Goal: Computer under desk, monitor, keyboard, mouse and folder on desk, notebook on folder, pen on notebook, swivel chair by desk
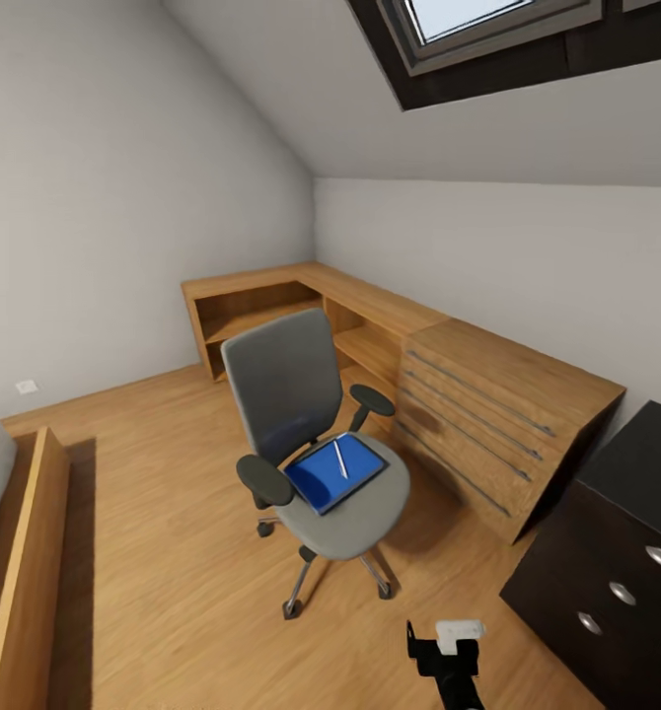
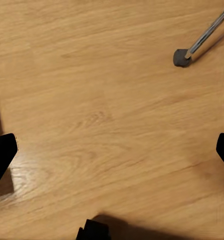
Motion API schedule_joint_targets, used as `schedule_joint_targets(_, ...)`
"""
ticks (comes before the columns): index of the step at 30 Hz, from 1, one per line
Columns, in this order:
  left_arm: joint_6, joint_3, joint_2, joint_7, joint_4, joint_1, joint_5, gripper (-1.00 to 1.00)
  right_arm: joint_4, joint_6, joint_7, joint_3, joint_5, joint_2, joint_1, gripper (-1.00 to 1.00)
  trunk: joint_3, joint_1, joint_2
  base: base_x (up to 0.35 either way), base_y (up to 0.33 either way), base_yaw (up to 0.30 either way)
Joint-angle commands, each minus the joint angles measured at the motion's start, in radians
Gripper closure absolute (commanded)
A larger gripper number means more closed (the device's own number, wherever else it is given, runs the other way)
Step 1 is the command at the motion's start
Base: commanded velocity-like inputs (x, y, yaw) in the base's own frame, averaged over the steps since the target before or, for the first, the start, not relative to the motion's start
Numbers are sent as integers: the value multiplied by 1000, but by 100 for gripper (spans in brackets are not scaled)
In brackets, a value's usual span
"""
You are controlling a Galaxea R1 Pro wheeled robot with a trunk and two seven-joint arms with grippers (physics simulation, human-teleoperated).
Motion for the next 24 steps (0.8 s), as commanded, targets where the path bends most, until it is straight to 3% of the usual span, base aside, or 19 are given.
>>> schedule_joint_targets(1, -1, 7, 0, -10, 1, -1, 5, -100, 2, -6, -10, -8, 11, 0, -1, -100, 0, 0, -1, 2, 0, 192)
schedule_joint_targets(11, 3, 5, -4, -10, 0, -1, 2, -100, 2, -12, -20, -8, 12, 0, -1, -100, 13, 0, -1, 0, 0, 171)
schedule_joint_targets(13, 57, 4, -10, -11, -50, -1, -1, -100, 1, -12, -20, -8, 12, 0, -1, -100, 16, 0, -1, 0, 0, 162)
schedule_joint_targets(16, 304, 2, -18, -10, -216, -1, -3, -100, 2, -12, -20, -8, 12, 0, -1, -100, 20, 0, -1, 0, 0, 155)
schedule_joint_targets(18, 384, 3, -19, -10, -250, -1, -3, -100, 2, -12, -20, -8, 12, 0, -1, -100, 23, 0, -1, 0, 0, 152)
schedule_joint_targets(21, 432, 5, -18, -16, -273, -1, 0, -100, 2, -12, -20, -8, 12, 1, -1, -100, 27, 0, -1, 0, 0, 135)
schedule_joint_targets(24, 398, 6, -19, -19, -271, -1, 0, -100, 2, -12, -20, -8, 12, 1, -1, -100, 31, 0, -1, 0, 0, 107)
